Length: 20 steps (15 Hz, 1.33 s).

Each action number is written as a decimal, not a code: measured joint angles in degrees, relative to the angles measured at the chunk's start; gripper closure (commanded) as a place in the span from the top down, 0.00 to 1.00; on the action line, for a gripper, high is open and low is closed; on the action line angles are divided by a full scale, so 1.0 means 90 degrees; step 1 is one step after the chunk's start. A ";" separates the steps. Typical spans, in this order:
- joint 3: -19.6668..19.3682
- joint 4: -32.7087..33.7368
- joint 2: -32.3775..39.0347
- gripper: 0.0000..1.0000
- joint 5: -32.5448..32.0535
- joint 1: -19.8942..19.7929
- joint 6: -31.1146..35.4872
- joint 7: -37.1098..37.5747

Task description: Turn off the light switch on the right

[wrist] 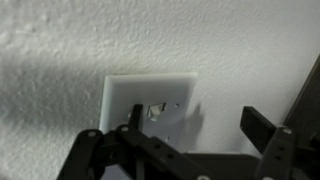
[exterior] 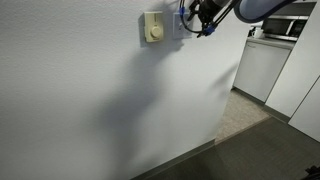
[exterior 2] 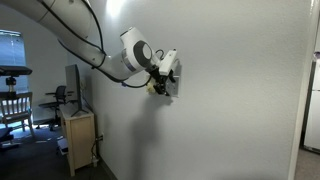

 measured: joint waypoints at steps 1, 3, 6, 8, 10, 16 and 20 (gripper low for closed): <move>0.0000 0.0000 0.0001 1.00 0.0001 0.0000 0.0000 -0.0004; 0.0001 0.0001 0.0002 1.00 0.0024 0.0000 0.0000 -0.0006; 0.0007 -0.0002 0.0017 1.00 0.0175 0.0000 0.0001 -0.0008; 0.0017 -0.0019 0.0044 1.00 0.0370 0.0000 0.0004 -0.0011; 0.0024 -0.0049 0.0088 1.00 0.0584 0.0000 0.0026 -0.0012; 0.0046 -0.0141 0.0150 1.00 0.1077 -0.0017 0.0155 -0.0017; 0.0047 -0.0150 0.0149 1.00 0.1253 -0.0017 0.0185 -0.0049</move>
